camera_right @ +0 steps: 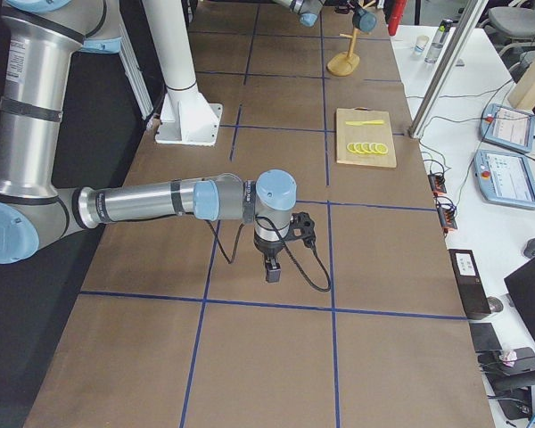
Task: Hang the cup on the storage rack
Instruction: 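Tilt the mug and hook its handle onto a mug tree peg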
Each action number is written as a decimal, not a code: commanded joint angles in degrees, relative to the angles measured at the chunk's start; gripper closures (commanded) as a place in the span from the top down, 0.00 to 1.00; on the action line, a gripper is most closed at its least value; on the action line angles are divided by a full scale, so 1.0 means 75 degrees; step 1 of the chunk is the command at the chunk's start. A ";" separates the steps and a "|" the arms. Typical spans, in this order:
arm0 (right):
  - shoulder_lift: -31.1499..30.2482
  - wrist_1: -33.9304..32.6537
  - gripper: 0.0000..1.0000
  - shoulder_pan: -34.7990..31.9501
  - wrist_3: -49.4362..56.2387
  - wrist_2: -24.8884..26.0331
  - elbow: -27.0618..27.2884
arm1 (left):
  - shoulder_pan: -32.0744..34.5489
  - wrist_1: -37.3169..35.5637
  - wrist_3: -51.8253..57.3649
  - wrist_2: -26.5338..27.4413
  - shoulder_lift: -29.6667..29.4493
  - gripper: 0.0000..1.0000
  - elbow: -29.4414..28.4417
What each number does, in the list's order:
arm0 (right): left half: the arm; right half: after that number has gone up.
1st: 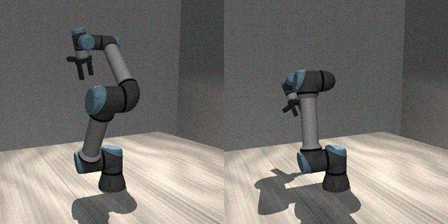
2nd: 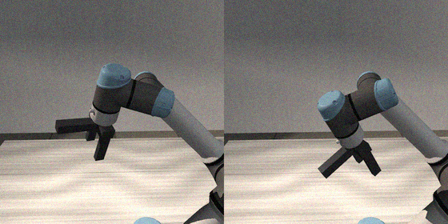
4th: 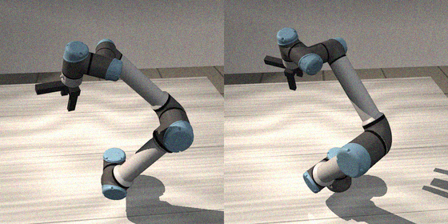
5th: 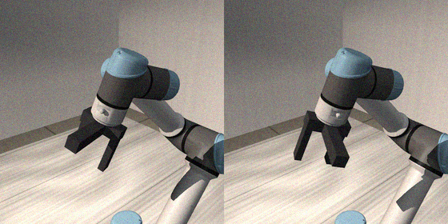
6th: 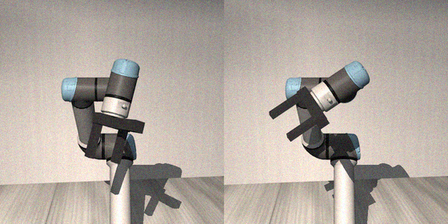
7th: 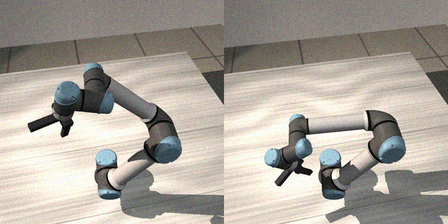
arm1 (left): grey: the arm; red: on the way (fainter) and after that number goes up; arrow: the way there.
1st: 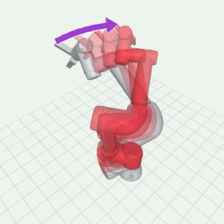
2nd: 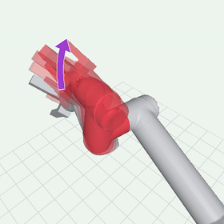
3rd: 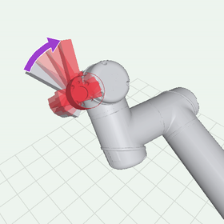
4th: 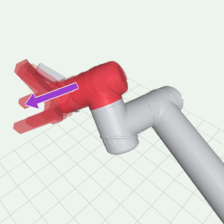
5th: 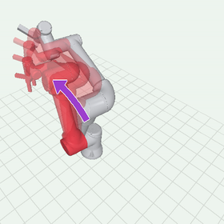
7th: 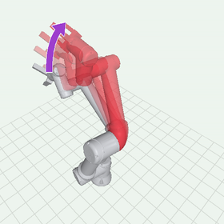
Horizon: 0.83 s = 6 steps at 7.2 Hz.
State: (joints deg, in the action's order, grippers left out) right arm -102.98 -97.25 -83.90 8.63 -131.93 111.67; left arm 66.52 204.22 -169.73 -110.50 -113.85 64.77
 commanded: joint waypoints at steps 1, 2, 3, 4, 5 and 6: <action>0.0008 0.0017 1.00 -0.0040 0.0010 0.0001 0.0005 | 0.0048 0.0415 -0.0010 -0.0080 0.0203 0.01 -0.0115; -0.0003 0.0017 1.00 -0.0063 0.0010 0.0001 0.0005 | 0.0072 0.0590 -0.0022 -0.0080 0.0215 0.01 -0.0301; -0.0003 0.0017 1.00 -0.0075 0.0010 0.0001 0.0005 | 0.0142 0.1032 -0.0022 -0.0080 0.0204 0.01 -0.0721; -0.0003 0.0017 1.00 -0.0075 0.0010 0.0001 -0.0007 | 0.0142 0.1246 -0.0057 -0.0080 0.0203 0.01 -0.0911; -0.0003 0.0017 1.00 -0.0075 0.0010 0.0001 -0.0018 | 0.0223 0.1259 -0.0057 -0.0080 0.0215 0.01 -0.0947; 0.0008 0.0017 1.00 -0.0099 0.0021 0.0001 -0.0007 | 0.0340 0.1260 -0.0069 -0.0091 0.0215 0.01 -0.1041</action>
State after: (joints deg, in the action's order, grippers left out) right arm -102.99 -97.12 -84.51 8.72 -131.92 111.60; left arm 68.23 213.31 -170.15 -111.12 -112.27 57.84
